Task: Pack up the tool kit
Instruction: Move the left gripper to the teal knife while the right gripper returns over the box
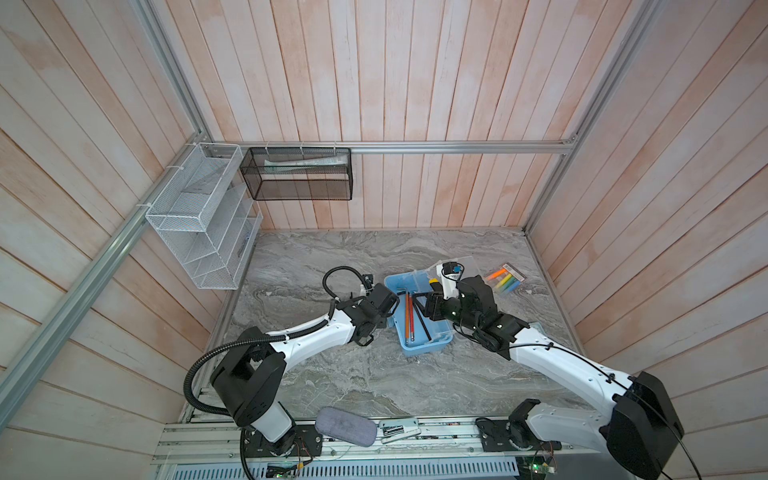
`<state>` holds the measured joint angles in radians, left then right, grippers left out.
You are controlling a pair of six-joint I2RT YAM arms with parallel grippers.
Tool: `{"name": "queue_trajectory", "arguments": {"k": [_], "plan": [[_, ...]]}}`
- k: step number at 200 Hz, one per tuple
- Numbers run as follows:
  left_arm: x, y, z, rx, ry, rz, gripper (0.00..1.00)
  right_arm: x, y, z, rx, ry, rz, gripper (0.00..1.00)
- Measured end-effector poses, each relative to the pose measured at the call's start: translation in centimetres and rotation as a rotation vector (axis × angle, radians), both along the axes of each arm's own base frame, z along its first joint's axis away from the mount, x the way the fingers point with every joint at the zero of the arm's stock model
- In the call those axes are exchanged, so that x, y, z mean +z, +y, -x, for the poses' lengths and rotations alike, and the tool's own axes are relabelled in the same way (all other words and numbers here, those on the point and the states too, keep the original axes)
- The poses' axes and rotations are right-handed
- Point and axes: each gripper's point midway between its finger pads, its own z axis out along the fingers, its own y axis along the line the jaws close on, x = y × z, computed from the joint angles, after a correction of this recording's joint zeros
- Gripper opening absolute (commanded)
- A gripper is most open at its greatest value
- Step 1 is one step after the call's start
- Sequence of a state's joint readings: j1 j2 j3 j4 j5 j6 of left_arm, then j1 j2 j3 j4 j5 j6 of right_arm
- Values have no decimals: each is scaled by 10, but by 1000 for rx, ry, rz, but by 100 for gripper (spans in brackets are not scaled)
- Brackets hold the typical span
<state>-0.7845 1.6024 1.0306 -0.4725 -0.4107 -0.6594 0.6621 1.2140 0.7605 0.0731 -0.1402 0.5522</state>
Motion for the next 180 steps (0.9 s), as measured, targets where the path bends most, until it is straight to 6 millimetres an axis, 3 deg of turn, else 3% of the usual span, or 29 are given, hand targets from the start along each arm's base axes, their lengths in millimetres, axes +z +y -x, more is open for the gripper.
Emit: {"name": "queue_trajectory", "arguments": {"k": [101, 180], "plan": [[-40, 17, -6, 60, 65, 16, 54, -14, 5, -1, 13, 32, 18, 55], [-49, 12, -5, 62, 87, 56, 53, -17, 6, -2, 16, 38, 21, 55]]}}
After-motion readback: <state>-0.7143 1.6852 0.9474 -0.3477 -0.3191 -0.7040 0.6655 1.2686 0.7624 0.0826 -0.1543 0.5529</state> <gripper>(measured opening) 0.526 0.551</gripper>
